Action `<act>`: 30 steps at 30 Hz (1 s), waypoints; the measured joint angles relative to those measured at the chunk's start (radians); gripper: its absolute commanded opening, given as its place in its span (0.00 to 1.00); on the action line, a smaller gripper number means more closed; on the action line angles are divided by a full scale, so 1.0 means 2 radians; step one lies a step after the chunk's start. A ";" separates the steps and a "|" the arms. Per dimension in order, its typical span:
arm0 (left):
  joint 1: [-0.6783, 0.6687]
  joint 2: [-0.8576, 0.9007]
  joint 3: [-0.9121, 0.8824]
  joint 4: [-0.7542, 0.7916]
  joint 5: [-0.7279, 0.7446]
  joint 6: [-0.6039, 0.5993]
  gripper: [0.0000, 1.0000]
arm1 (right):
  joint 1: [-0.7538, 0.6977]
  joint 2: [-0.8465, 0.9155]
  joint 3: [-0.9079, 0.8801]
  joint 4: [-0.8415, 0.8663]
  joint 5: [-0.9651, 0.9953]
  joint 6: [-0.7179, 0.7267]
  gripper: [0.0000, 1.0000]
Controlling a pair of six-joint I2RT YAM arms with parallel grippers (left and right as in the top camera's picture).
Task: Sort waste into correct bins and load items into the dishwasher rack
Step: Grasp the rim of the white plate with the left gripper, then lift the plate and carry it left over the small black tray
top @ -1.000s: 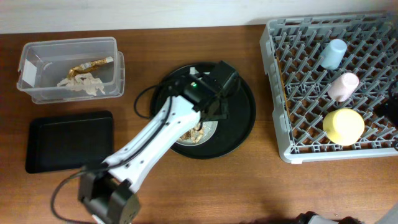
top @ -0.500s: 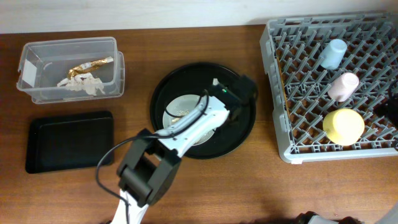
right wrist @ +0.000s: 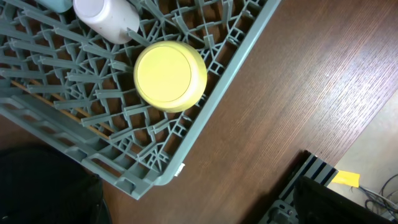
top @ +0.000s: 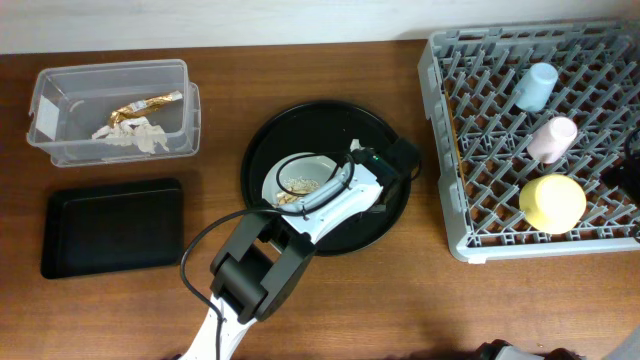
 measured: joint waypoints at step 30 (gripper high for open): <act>0.001 0.007 0.078 -0.135 -0.027 0.004 0.01 | 0.000 0.000 0.000 0.000 0.000 0.000 0.98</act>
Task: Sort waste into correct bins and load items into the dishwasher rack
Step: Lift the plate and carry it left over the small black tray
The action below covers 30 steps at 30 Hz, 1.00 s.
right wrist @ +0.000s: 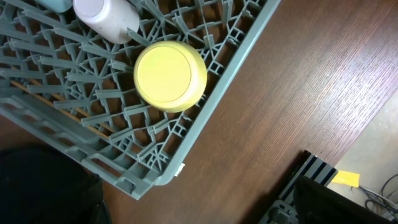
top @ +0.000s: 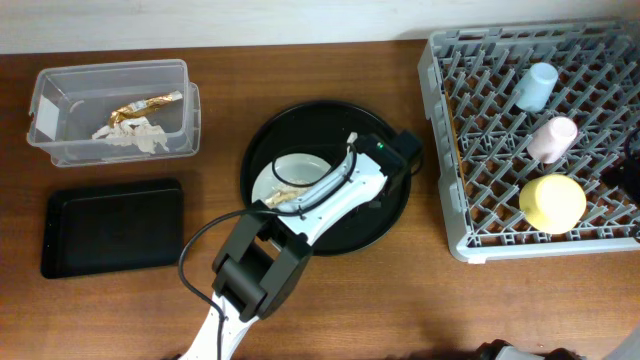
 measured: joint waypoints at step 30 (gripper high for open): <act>0.307 -0.066 0.109 -0.241 0.034 -0.096 0.01 | 0.000 0.000 0.000 0.000 0.000 0.000 0.98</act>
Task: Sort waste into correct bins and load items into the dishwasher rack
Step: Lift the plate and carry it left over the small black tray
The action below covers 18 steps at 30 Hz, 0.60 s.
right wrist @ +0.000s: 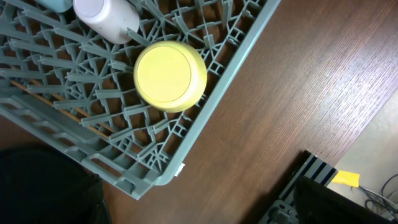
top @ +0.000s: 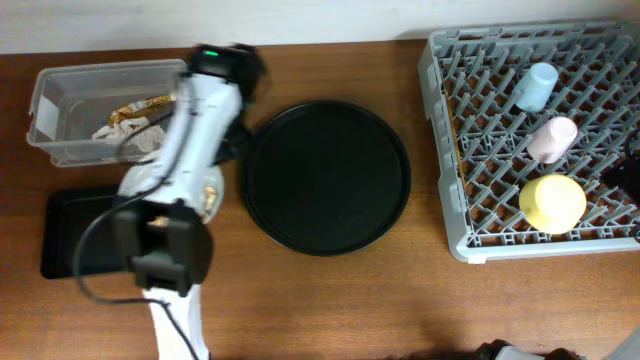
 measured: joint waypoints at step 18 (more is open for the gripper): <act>0.242 -0.009 0.004 0.010 0.207 0.131 0.01 | 0.000 0.000 0.000 0.000 0.000 0.000 0.98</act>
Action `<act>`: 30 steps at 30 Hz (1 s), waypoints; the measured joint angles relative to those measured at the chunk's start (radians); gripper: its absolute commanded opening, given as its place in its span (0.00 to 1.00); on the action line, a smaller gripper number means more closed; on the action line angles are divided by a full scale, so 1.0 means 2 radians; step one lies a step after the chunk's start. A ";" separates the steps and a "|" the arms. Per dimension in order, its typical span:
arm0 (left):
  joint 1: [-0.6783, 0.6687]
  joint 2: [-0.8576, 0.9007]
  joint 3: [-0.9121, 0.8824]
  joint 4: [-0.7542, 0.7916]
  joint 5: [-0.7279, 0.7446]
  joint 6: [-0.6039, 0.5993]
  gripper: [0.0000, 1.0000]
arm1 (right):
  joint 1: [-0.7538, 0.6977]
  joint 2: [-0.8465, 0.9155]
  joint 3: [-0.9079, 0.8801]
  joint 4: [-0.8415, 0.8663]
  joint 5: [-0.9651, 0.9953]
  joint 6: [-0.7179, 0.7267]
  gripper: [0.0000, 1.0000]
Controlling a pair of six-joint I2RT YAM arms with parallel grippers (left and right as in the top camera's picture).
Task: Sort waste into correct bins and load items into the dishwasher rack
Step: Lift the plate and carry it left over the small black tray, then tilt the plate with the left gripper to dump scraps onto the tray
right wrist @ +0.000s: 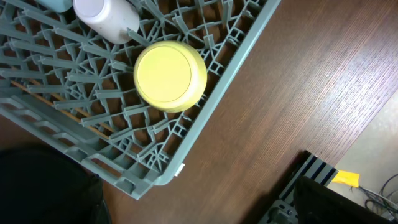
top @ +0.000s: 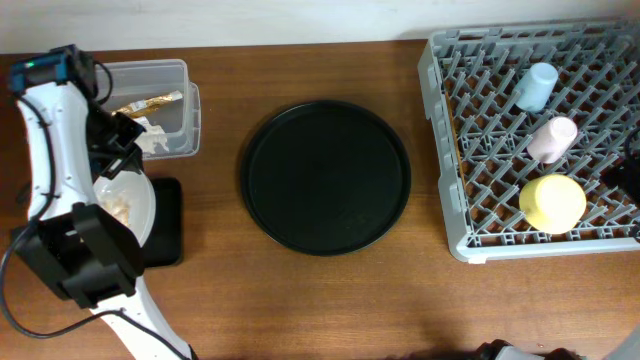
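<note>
At the far left of the overhead view, a white bowl [top: 127, 207] with food scraps hangs over the right part of the black rectangular tray [top: 167, 222]. My left gripper [top: 112, 143] is shut on the bowl's far rim, just in front of the clear bin [top: 172, 108]. The round black plate [top: 325, 178] has nothing on it. The grey dishwasher rack [top: 452, 150] holds a blue cup [top: 536, 86], a pink cup [top: 552, 139] and a yellow cup [right wrist: 170, 76]. No right fingers show clearly; there is only a dark shape low left in the right wrist view.
The clear bin holds a gold wrapper [top: 148, 102] and crumpled paper [top: 150, 142]. My left arm [top: 55, 170] covers most of the tray. A dark part of the right arm [top: 628, 165] sits at the rack's right edge. Bare wood lies between plate and rack.
My left gripper and the bowl have moved left, from just right of the tray to over the tray. The arm now stands along the table's left side. The right arm is unchanged.
The bowl with scraps first sat on the round black plate with my left gripper at it, and the same held a second later. Then the plate was bare and the bowl was held near the tray's right edge. Now it hangs over the tray.
</note>
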 measured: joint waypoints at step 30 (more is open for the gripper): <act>0.031 0.000 0.000 0.058 0.193 0.113 0.01 | 0.000 0.000 0.000 0.000 0.000 0.000 0.98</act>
